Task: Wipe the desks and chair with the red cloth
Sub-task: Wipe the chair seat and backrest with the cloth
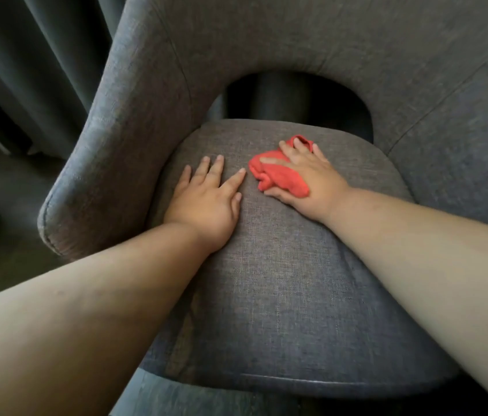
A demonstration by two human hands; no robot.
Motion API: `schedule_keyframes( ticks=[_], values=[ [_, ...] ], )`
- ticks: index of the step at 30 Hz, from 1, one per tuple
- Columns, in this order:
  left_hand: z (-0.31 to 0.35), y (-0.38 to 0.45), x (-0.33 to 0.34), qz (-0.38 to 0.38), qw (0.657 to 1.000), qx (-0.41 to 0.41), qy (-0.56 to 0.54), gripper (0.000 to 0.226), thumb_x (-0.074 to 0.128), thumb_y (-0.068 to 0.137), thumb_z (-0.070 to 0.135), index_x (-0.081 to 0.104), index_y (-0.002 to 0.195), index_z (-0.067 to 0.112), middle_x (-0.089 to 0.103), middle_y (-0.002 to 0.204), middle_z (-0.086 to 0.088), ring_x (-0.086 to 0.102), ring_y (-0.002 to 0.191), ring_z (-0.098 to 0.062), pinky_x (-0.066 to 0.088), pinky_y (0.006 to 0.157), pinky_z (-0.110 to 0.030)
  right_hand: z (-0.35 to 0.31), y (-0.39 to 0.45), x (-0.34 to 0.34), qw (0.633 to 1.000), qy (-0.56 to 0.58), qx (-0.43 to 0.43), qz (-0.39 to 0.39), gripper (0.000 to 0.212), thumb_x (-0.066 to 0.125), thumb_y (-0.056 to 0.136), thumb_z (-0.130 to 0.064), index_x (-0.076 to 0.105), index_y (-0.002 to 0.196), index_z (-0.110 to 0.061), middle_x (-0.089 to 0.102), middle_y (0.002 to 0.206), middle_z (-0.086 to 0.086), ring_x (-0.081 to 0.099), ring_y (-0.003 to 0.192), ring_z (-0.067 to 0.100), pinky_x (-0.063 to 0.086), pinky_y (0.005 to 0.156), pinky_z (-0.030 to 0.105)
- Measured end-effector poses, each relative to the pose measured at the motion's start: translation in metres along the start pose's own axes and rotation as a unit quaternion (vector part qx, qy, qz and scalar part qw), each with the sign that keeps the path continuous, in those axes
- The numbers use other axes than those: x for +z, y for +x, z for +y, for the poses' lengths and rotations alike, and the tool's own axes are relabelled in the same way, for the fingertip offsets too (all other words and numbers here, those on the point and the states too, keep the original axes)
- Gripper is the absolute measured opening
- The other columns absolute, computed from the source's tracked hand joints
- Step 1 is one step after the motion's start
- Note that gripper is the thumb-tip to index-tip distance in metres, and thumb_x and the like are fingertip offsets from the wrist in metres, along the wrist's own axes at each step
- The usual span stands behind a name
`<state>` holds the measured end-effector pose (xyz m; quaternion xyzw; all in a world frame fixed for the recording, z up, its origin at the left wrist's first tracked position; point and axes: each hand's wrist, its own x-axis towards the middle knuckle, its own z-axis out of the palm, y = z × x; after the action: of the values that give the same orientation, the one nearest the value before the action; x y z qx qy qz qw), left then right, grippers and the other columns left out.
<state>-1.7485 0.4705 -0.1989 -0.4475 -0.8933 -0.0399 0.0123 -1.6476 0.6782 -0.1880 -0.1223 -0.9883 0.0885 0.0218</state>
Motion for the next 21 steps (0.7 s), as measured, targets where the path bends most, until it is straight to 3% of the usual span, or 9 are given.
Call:
schedule_keyframes(
  ticks=[3, 5, 8, 12, 14, 17, 18, 21],
  values=[
    [-0.001, 0.000, 0.002, 0.007, 1.000, -0.001, 0.004, 0.057, 0.016, 0.096, 0.047, 0.020, 0.152, 0.036, 0.015, 0.163, -0.010, 0.011, 0.149, -0.029, 0.005, 0.118, -0.048, -0.009, 0.008, 0.008, 0.992, 0.058, 0.103, 0.033, 0.093, 0.041, 0.078, -0.083, 0.035, 0.152, -0.027, 0.028, 0.161, 0.007, 0.016, 0.151, 0.024, 0.005, 0.123, 0.036],
    [-0.001, 0.000, 0.003, 0.008, 1.000, -0.003, 0.001, 0.057, 0.016, 0.096, 0.047, 0.021, 0.152, 0.036, 0.016, 0.163, -0.010, 0.011, 0.149, -0.029, 0.005, 0.118, -0.048, -0.018, 0.001, 0.010, 0.989, 0.093, 0.112, 0.035, 0.091, 0.046, 0.081, -0.077, 0.038, 0.151, -0.020, 0.035, 0.159, 0.007, 0.024, 0.148, 0.024, 0.013, 0.122, 0.035],
    [-0.001, 0.001, 0.003, 0.002, 1.000, -0.004, 0.000, 0.057, 0.016, 0.097, 0.048, 0.020, 0.152, 0.036, 0.015, 0.163, -0.009, 0.010, 0.149, -0.028, 0.005, 0.119, -0.048, -0.028, -0.028, 0.003, 0.987, 0.154, 0.034, -0.027, 0.075, 0.056, 0.085, -0.067, 0.046, 0.146, -0.024, 0.045, 0.153, 0.002, 0.034, 0.144, 0.017, 0.024, 0.120, 0.036],
    [0.000, 0.000, 0.001, -0.004, 1.000, -0.004, 0.008, 0.056, 0.018, 0.098, 0.046, 0.019, 0.152, 0.035, 0.015, 0.163, -0.010, 0.011, 0.149, -0.029, 0.007, 0.119, -0.048, -0.046, -0.093, -0.007, 0.967, 0.242, -0.024, -0.071, 0.074, 0.061, 0.079, -0.065, 0.052, 0.142, -0.026, 0.047, 0.151, -0.003, 0.037, 0.141, 0.009, 0.026, 0.119, 0.035],
    [0.001, -0.001, 0.000, -0.005, 1.000, -0.004, 0.009, 0.056, 0.019, 0.097, 0.046, 0.020, 0.152, 0.035, 0.015, 0.163, -0.010, 0.012, 0.149, -0.030, 0.008, 0.119, -0.049, -0.054, -0.121, -0.006, 0.969, 0.222, -0.066, -0.090, 0.069, 0.058, 0.081, -0.069, 0.050, 0.141, -0.037, 0.038, 0.157, -0.005, 0.027, 0.146, 0.008, 0.019, 0.122, 0.034],
    [0.002, -0.001, -0.001, -0.008, 1.000, -0.004, 0.008, 0.055, 0.019, 0.098, 0.046, 0.020, 0.152, 0.035, 0.015, 0.163, -0.010, 0.011, 0.149, -0.030, 0.007, 0.119, -0.049, -0.070, -0.155, -0.001, 0.955, 0.115, -0.188, -0.196, 0.055, 0.051, 0.094, -0.057, 0.031, 0.145, -0.054, 0.004, 0.163, -0.007, -0.013, 0.147, 0.009, 0.008, 0.123, 0.039],
    [0.002, -0.002, -0.002, -0.008, 1.000, -0.004, 0.009, 0.055, 0.019, 0.098, 0.046, 0.020, 0.152, 0.035, 0.015, 0.163, -0.010, 0.011, 0.149, -0.030, 0.007, 0.119, -0.049, -0.073, -0.166, 0.001, 0.949, 0.081, -0.232, -0.196, 0.052, 0.050, 0.097, -0.048, 0.033, 0.146, -0.050, 0.004, 0.163, -0.002, -0.011, 0.148, 0.017, 0.010, 0.122, 0.045],
    [0.002, -0.002, -0.002, -0.007, 1.000, -0.003, 0.009, 0.056, 0.018, 0.098, 0.047, 0.020, 0.152, 0.035, 0.015, 0.163, -0.010, 0.010, 0.149, -0.029, 0.007, 0.119, -0.049, -0.076, -0.184, 0.001, 0.937, 0.008, -0.333, -0.108, 0.050, 0.051, 0.098, -0.028, 0.041, 0.144, -0.045, 0.031, 0.160, 0.008, 0.028, 0.147, 0.031, 0.024, 0.118, 0.048]
  ],
)
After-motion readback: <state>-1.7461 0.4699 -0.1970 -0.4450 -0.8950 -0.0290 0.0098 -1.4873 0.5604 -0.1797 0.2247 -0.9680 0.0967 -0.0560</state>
